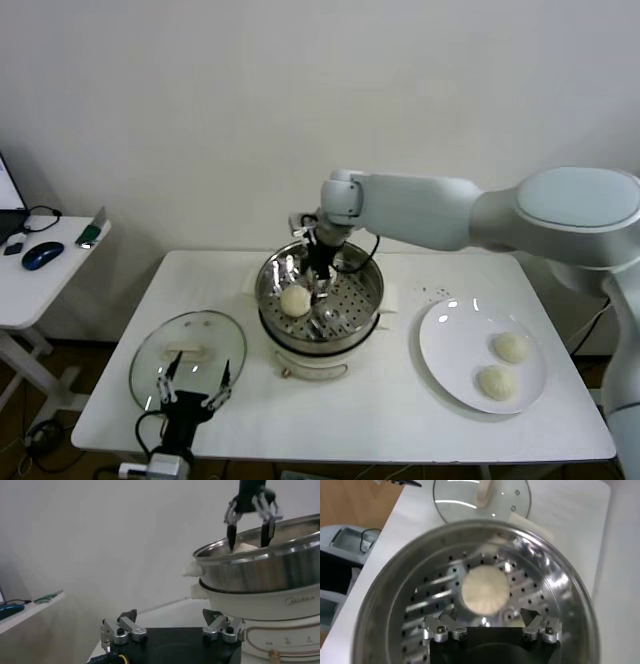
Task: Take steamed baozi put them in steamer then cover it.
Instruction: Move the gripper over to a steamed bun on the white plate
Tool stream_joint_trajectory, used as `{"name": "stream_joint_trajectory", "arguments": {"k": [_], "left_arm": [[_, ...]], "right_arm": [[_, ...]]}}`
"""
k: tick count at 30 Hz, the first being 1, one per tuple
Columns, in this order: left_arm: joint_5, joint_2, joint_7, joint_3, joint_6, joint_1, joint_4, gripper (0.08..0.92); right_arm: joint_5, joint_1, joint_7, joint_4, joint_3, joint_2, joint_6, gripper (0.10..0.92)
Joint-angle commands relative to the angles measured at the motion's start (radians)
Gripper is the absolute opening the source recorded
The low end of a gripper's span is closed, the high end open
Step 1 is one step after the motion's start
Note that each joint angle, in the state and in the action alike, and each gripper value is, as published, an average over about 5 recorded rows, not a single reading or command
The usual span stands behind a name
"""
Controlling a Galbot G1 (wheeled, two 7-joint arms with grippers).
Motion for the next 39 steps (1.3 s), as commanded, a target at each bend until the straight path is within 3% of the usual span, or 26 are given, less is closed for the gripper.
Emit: {"name": "stream_joint_trajectory", "arguments": {"k": [1, 12, 19, 28, 39], "left_arm": [[-0.011, 0.007, -0.002, -0.002, -0.002, 0.009, -0.003, 0.823], [-0.048, 0.02, -0.045, 0.001, -0.006, 0.034, -0.029, 0.823], [-0.044, 0.018, -0.057, -0.008, 0.013, 0.027, -0.029, 0.823], [-0.041, -0.003, -0.098, 0.008, 0.056, 0.039, -0.043, 0.823], [-0.026, -0.014, -0.102, 0.001, 0.063, 0.04, -0.038, 0.823]], "right_arm": [[-0.047, 0.138, -0.076, 0.124, -0.02, -0.242, 0.016, 0.823], [-0.295, 0.132, -0.103, 0.389, -0.081, -0.65, 0.032, 0.823], [-0.506, -0.092, -0.093, 0.432, 0.002, -0.82, 0.05, 0.823], [-0.656, -0.35, -0.073, 0.36, 0.156, -0.888, 0.112, 0.823], [-0.698, -0.539, -0.067, 0.293, 0.303, -0.848, 0.116, 0.823]]}}
